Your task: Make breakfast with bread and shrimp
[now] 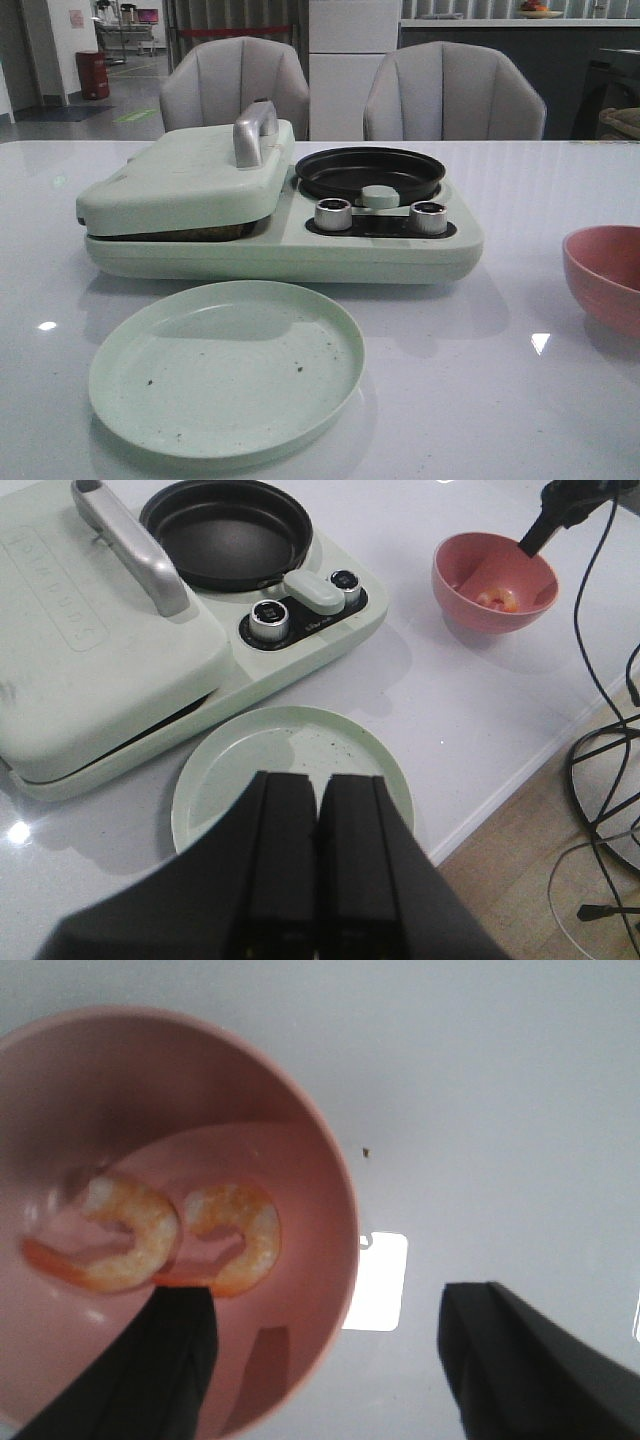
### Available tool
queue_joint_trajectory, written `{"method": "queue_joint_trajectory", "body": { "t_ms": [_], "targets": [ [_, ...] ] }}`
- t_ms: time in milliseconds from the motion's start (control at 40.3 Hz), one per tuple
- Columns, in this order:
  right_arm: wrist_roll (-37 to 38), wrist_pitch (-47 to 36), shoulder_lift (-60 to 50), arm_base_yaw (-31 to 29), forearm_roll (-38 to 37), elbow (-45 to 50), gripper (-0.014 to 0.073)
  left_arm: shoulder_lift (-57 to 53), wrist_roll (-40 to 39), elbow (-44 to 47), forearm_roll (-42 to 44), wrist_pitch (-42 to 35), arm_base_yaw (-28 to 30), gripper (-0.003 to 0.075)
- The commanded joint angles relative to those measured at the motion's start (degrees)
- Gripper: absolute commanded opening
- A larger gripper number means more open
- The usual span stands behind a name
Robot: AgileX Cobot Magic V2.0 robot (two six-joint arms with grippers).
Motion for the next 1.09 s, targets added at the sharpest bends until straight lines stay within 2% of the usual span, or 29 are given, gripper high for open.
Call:
{"method": "queue_joint_trajectory", "body": {
  "t_ms": [0,174,372,422,571,695,844,1068],
  "targets": [
    [-0.7,-3.6,0.7,-0.3,-0.9,-2.6,0.0569,-0.3,0.0,-1.5,-2.3,-2.9,-0.4,0.0099],
    [-0.7,-7.4,4.4,-0.3,-0.9,-2.6,0.0568,-0.3,0.0,-1.5,-2.3,-2.9,-0.4,0.0099],
    [-0.7,-7.8,6.6,-0.2,-0.9,-2.6,0.0552,-0.3,0.0,-1.5,-2.3,-2.9,-0.4,0.0099],
    [-0.7,-7.8,6.6,-0.2,-1.1,-2.6,0.0509,-0.3,0.0,-1.5,-2.3,-2.9,-0.4,0.0099],
    [-0.7,-7.8,6.6,-0.2,-1.1,-2.6,0.0291,-0.3,0.0,-1.5,-2.3,-2.9,-0.4,0.0099],
    [-0.7,-7.8,6.6,-0.2,-1.1,-2.6,0.0155,-0.3,0.0,-1.5,-2.3,-2.9,-0.4,0.0099],
    [-0.7,-8.0,6.6,-0.2,-1.1,-2.6,0.0094,-0.3,0.0,-1.5,-2.3,-2.9,-0.4,0.0099],
    [-0.7,-6.9,6.2,-0.1,-0.8,-3.1,0.0095,-0.3,0.0,-1.5,-2.3,-2.9,-0.4,0.0099]
  ]
}}
